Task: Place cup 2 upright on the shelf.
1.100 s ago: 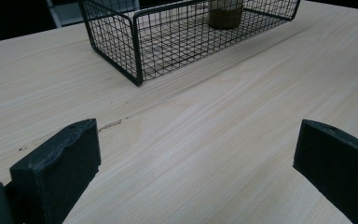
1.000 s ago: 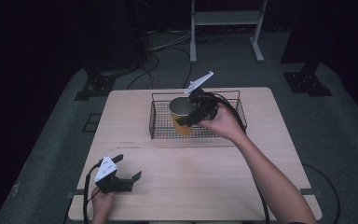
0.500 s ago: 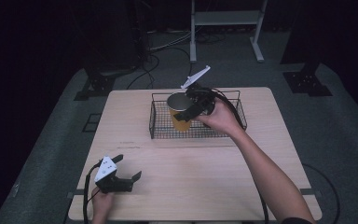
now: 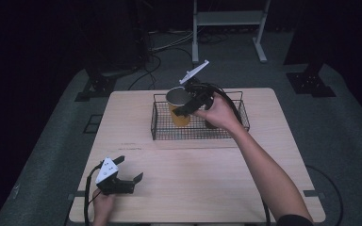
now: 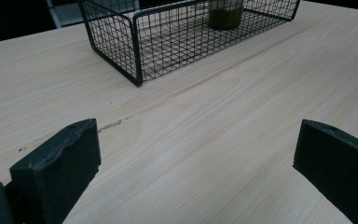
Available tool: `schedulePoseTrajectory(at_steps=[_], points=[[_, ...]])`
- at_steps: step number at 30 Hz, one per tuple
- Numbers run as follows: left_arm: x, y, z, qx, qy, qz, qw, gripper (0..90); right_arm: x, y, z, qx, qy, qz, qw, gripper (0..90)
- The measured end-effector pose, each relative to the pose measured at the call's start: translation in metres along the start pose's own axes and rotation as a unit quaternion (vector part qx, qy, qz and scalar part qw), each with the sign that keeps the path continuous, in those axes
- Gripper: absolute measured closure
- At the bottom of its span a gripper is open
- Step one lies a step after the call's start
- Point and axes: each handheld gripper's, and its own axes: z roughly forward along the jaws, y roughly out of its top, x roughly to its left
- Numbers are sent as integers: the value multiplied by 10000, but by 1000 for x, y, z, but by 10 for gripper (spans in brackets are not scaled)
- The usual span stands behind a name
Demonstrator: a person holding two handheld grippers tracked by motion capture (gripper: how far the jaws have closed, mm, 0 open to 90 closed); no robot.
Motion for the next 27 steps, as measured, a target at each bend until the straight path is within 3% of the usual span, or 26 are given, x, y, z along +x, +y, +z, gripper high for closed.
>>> schedulePoseTrajectory(at_steps=[17, 27], points=[[0, 0, 0, -9, -9, -8, 10000, 0, -15, 13, 16, 40, -122, 173, 9998, 149], [0, 0, -1, 1, -8, 0, 10000, 0, -33, 11, 33, 150, -267, 469, 9984, 149]])
